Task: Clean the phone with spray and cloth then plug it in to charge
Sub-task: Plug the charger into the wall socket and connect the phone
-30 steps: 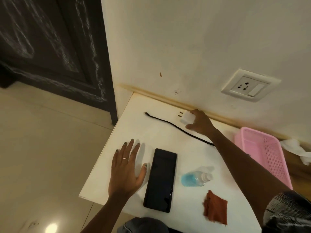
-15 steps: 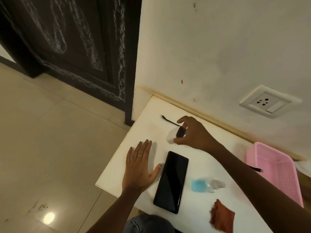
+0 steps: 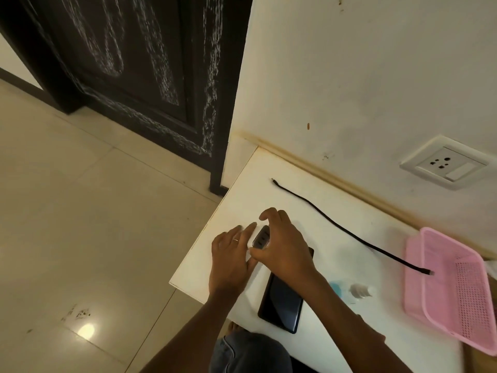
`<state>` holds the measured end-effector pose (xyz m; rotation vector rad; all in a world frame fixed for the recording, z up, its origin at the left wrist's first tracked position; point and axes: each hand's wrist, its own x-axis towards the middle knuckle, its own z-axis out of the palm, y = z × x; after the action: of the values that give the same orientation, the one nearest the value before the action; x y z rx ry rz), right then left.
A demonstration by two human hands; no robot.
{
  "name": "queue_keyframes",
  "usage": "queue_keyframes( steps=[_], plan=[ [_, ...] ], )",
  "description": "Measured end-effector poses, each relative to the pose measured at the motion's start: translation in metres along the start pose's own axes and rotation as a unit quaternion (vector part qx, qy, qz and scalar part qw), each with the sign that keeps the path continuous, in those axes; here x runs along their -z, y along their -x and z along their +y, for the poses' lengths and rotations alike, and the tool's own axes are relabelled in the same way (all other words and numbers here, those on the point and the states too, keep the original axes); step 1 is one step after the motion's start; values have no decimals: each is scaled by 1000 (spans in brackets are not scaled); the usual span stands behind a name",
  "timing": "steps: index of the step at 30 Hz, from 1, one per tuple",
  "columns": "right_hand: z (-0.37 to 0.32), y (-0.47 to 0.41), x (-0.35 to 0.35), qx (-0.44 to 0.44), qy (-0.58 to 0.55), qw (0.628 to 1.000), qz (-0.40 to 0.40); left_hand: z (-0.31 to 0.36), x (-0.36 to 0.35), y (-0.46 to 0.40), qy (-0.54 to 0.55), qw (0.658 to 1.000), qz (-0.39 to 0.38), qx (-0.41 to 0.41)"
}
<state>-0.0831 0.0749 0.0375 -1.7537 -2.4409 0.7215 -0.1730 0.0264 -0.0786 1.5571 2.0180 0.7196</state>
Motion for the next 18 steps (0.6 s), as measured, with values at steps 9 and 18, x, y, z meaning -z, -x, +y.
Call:
queue_keyframes(
  steps=[9,18],
  plan=[
    [30,-68,33,-61,-137,987,63,1,2,-2,70,995,-2,73],
    [70,-138,6,-88,12,996,20,-3,-2,-2,76,994,-5,78]
  ],
)
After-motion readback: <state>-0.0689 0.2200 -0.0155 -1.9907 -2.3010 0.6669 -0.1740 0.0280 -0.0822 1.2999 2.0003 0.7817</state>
